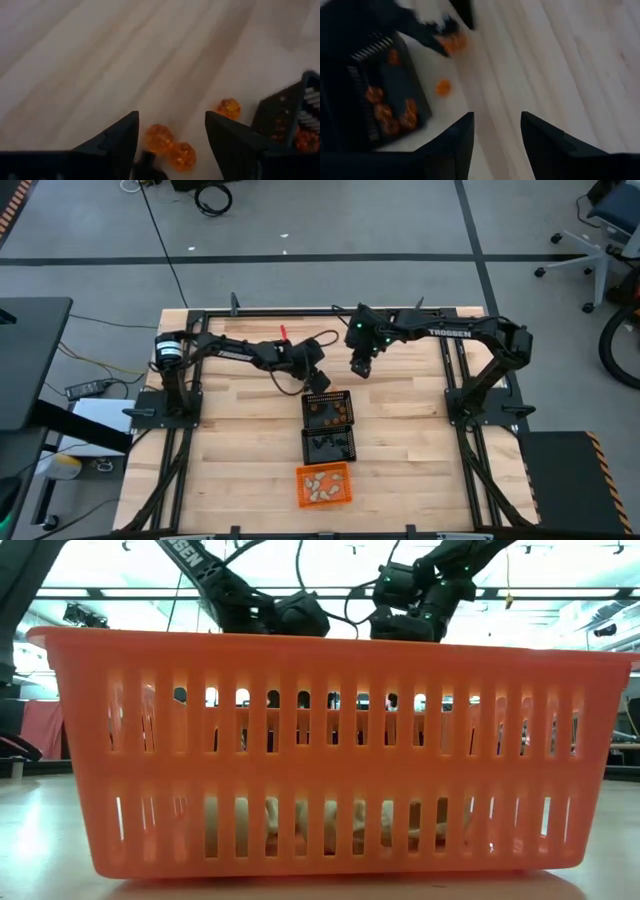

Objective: Sort Halloween decoration
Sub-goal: Put the orange pumpkin toy into the top black bin

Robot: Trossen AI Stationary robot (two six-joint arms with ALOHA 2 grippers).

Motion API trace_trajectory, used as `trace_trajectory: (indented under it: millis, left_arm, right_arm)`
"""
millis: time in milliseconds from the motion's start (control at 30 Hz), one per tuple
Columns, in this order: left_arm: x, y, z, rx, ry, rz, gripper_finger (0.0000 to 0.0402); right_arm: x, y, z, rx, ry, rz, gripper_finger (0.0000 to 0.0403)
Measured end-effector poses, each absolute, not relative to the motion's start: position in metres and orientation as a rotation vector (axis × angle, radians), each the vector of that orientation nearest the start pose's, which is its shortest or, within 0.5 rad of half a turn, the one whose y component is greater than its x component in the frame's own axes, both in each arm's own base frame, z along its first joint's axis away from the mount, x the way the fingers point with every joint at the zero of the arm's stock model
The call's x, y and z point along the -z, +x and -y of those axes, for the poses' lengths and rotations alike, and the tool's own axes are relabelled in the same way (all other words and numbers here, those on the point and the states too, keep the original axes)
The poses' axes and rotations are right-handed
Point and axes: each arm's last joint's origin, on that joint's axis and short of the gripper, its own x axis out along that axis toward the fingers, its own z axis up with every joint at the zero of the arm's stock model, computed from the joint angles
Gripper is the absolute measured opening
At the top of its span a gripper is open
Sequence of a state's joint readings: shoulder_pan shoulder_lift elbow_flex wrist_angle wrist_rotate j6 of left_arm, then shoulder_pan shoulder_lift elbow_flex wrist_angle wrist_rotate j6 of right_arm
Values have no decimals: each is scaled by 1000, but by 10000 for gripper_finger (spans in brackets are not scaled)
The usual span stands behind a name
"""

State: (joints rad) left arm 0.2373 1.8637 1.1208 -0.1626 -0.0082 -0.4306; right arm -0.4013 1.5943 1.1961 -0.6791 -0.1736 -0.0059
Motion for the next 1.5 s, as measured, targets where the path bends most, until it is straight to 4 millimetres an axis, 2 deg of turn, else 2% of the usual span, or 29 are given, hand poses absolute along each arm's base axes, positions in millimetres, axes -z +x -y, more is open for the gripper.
trace_trajectory:
  millis: [133,300,633,1300,1500]
  left_arm:
    - [-158,377,-82,-433,-426,-901,237]
    - [-155,383,-77,-488,-305,-967,237]
    - [-143,381,-77,-499,-303,-1036,233]
    - [-142,384,-64,-441,-258,-1051,108]
    - [-145,385,-64,-444,-261,-1056,91]
  right_arm:
    - [-248,284,127,237,278,-1083,165]
    - [-253,277,135,268,317,-1059,165]
    - [-255,277,133,248,328,-1041,165]
    - [-256,278,134,249,326,-1034,165]
    - [-256,278,134,249,327,-1034,165]
